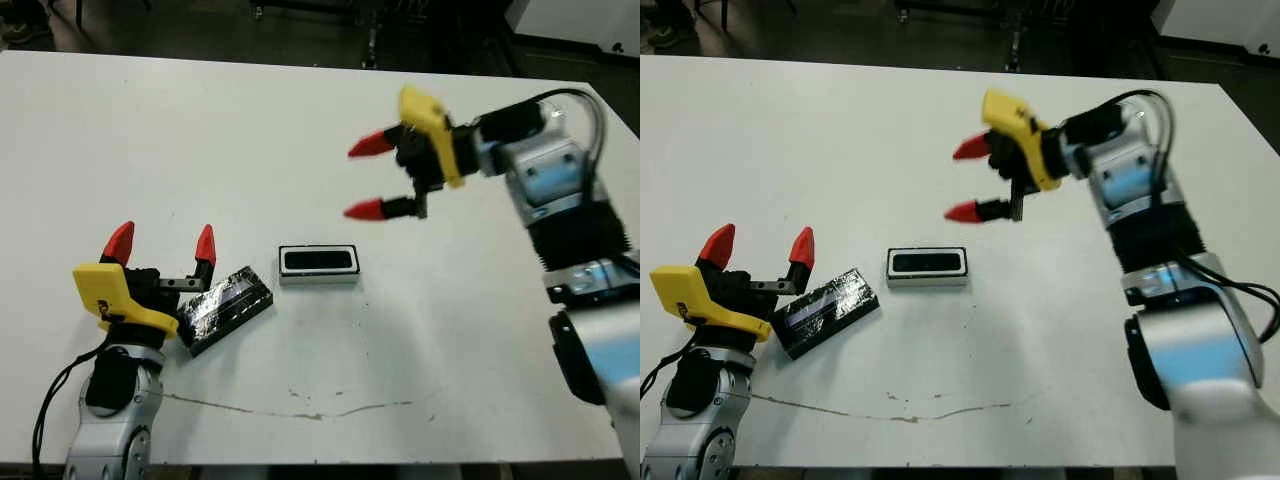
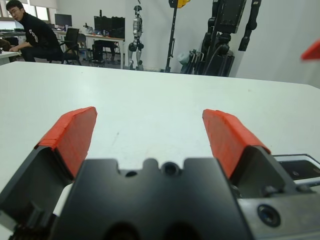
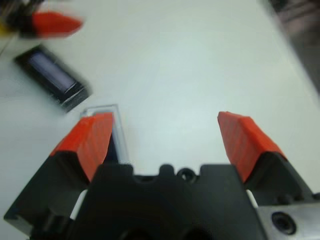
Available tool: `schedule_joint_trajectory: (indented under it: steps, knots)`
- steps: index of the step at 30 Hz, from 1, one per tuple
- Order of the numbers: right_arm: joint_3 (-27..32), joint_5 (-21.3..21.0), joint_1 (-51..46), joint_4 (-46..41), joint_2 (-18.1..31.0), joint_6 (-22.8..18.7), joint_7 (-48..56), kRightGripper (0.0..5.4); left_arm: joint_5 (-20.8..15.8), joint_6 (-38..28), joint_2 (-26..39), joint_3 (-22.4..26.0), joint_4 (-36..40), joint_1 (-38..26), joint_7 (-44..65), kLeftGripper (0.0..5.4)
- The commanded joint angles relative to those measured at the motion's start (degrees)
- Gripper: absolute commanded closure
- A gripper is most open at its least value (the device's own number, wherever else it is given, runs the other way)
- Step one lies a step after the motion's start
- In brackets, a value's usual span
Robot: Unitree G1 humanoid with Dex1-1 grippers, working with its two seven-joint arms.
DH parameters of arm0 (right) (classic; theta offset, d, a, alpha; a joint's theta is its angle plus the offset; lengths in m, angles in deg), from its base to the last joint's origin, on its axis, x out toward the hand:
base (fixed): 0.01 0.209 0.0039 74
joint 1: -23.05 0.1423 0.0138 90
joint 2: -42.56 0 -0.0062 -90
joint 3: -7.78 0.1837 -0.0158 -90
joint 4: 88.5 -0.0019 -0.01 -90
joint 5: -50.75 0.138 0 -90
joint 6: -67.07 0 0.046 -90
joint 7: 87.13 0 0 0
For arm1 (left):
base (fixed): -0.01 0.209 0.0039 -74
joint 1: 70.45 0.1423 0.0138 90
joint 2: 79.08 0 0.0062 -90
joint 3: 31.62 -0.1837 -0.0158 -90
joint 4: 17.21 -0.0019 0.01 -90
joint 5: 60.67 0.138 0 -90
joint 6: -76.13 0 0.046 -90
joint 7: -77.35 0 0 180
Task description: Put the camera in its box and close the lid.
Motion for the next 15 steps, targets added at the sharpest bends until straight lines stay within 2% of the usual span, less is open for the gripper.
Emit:
schedule_joint_trajectory:
  steps: [1, 4, 9, 15]
  knots:
    - [6.6, 2.9, -8.6, -11.3, -2.0, -6.1, -11.0, 0.28, -0.1, 0.6, 0.7, 0.3, 0.0, 0.7, 0.4, 0.0]
    - [11.2, 5.8, -16.6, -20.2, -5.5, -9.0, -20.0, 0.8, 0.0, -0.1, 1.3, 0.8, -0.3, 0.5, 0.9, 0.0]
    - [13.7, 7.9, -28.6, -31.4, -9.5, -7.9, -30.4, 1.66, 0.3, 0.0, 2.0, 1.4, -0.1, 0.1, 1.1, 0.0]
    - [14.2, 9.0, -40.4, -39.3, -15.9, -6.9, -41.6, 2.61, -0.2, 0.2, 3.2, 2.0, 0.2, -0.1, 1.8, 0.0]
